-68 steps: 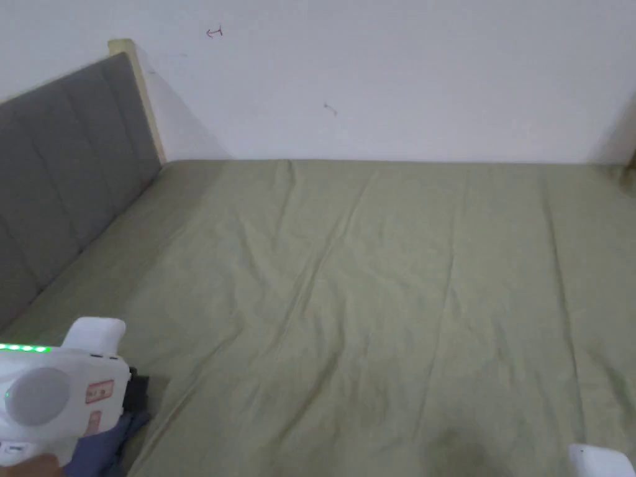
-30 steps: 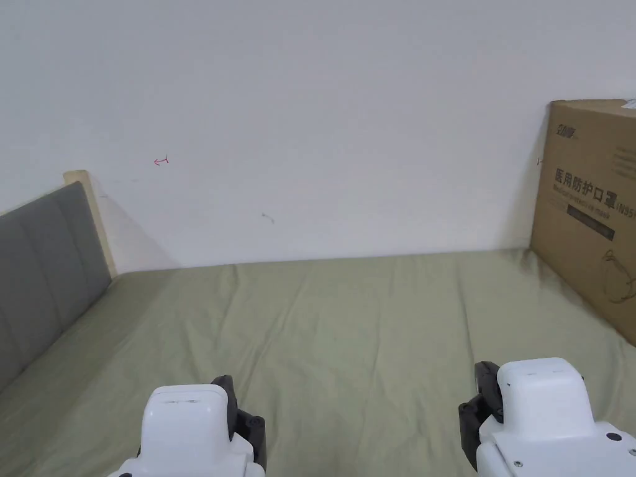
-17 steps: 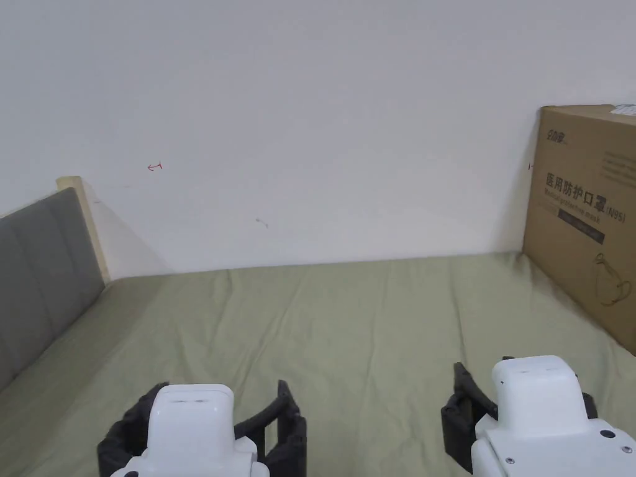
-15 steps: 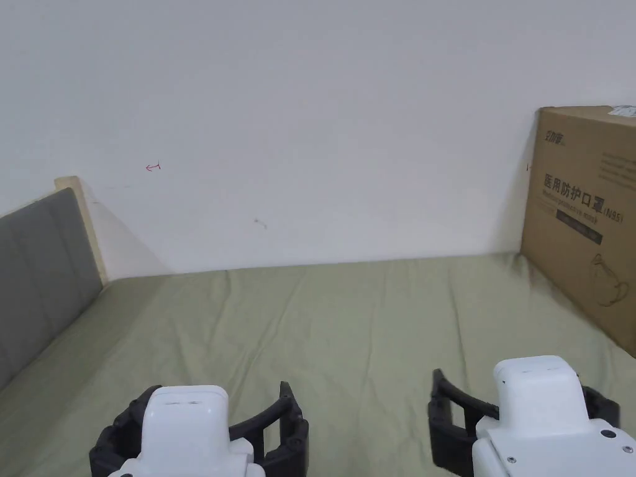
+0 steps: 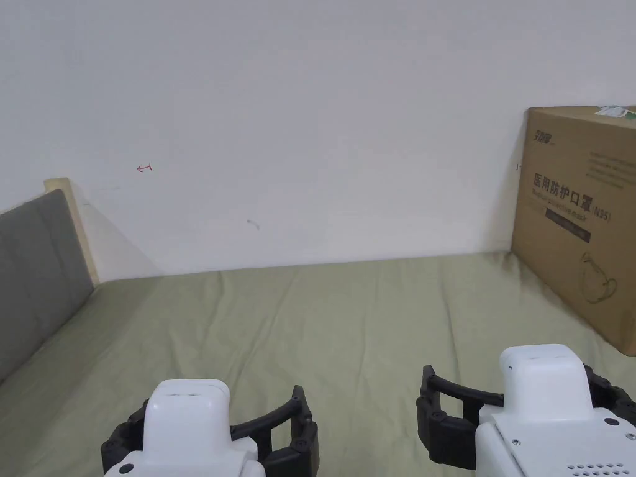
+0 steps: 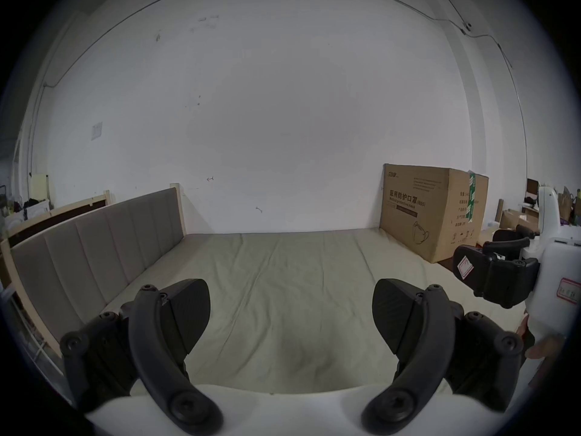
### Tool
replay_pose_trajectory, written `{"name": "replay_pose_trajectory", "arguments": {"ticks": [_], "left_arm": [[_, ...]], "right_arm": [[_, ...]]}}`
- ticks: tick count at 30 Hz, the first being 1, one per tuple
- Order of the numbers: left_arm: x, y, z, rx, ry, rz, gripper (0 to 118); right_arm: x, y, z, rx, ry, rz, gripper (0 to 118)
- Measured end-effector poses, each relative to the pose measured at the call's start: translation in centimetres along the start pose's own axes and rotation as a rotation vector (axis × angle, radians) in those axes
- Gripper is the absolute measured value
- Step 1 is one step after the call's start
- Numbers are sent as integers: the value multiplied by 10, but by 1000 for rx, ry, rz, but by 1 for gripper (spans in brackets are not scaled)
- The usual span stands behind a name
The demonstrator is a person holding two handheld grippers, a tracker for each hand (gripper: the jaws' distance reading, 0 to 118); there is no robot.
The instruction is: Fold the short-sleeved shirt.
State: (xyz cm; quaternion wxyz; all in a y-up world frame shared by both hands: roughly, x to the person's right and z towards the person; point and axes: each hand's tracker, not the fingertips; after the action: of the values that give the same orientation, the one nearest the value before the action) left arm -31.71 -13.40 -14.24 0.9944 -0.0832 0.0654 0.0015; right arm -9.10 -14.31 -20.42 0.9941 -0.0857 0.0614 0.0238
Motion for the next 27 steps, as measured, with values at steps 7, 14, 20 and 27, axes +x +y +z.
{"name": "replay_pose_trajectory", "arguments": {"ticks": [7, 14, 20, 27], "left_arm": [[2, 8, -5, -64, 103, 17, 108], [5, 11, -8, -95, 183, -18, 108], [2, 9, -9, -81, 139, -21, 108], [6, 9, -6, -39, 145, -57, 108]], "right_arm": [[3, 1, 1, 7, -11, 8, 111], [2, 0, 0, 3, -8, 20, 111], [1, -1, -1, 3, -4, 24, 111], [1, -2, -2, -5, -3, 32, 111]]}}
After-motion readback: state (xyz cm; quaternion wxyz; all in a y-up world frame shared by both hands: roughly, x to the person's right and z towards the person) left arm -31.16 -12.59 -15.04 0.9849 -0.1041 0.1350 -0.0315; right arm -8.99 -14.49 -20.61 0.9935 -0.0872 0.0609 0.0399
